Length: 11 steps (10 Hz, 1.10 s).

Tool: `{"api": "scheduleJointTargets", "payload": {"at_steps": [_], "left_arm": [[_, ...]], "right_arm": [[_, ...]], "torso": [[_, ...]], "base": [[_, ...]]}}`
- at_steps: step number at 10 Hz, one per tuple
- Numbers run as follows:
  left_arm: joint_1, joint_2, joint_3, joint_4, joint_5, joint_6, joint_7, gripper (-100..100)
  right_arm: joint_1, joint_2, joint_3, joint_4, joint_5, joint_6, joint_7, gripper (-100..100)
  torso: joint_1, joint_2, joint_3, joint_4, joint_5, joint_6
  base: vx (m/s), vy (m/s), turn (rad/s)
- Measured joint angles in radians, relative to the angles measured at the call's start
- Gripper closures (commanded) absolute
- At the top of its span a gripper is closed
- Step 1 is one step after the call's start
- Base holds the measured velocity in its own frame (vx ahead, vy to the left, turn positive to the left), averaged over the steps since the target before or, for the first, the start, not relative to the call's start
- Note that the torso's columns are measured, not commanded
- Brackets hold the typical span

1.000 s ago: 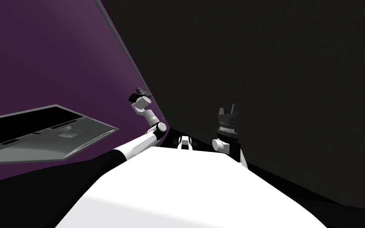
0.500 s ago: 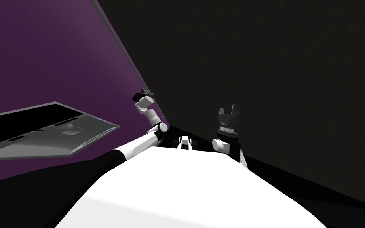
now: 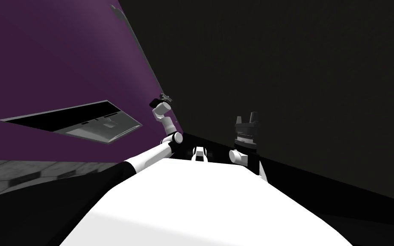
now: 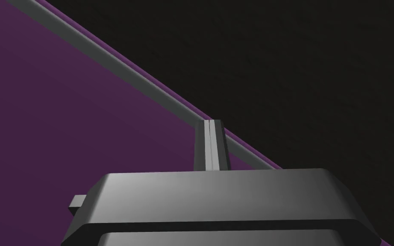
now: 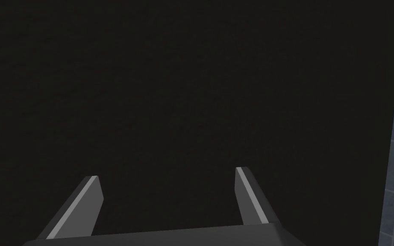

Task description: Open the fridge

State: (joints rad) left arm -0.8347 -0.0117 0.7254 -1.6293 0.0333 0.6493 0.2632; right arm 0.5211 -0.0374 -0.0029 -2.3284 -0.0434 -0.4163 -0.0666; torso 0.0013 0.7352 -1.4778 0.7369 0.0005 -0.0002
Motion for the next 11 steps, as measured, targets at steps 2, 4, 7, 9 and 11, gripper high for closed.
{"api": "scheduleJointTargets", "payload": {"at_steps": [2,4,7,9,11], "left_arm": [[-0.013,-0.017,-0.033,0.008,0.018,0.008,-0.006,100],[-0.014,0.005,-0.035,-0.002,0.017,0.016,-0.006,-100],[-0.03,0.098,-0.032,0.014,0.014,0.017,-0.005,-100],[-0.021,0.125,-0.034,-0.004,0.013,0.021,-0.007,-100],[-0.037,0.163,-0.029,0.001,0.018,0.032,-0.009,-100]], "right_arm": [[0.0,0.0,0.0,0.0,0.0,0.0,0.0,0],[0.001,0.0,0.0,0.0,0.0,0.0,0.0,0],[0.001,0.0,0.0,0.0,0.0,0.0,0.0,0],[0.001,0.0,0.0,0.0,0.0,0.0,0.0,0],[0.001,0.0,0.0,0.0,0.0,0.0,0.0,0]], "torso": [[-0.001,0.003,0.002,0.001,0.0,0.0],[0.001,-0.009,-0.005,-0.002,0.0,0.0],[-0.001,0.001,0.001,0.001,0.0,0.0],[-0.002,0.005,0.003,0.002,-0.001,0.0],[0.002,-0.001,0.0,0.0,0.0,0.0]], "base": [[-0.224,-0.017,-0.05],[0.002,0.014,0.0],[0.062,0.041,0.001],[0.065,0.055,0.001],[0.172,0.124,0.004]]}}
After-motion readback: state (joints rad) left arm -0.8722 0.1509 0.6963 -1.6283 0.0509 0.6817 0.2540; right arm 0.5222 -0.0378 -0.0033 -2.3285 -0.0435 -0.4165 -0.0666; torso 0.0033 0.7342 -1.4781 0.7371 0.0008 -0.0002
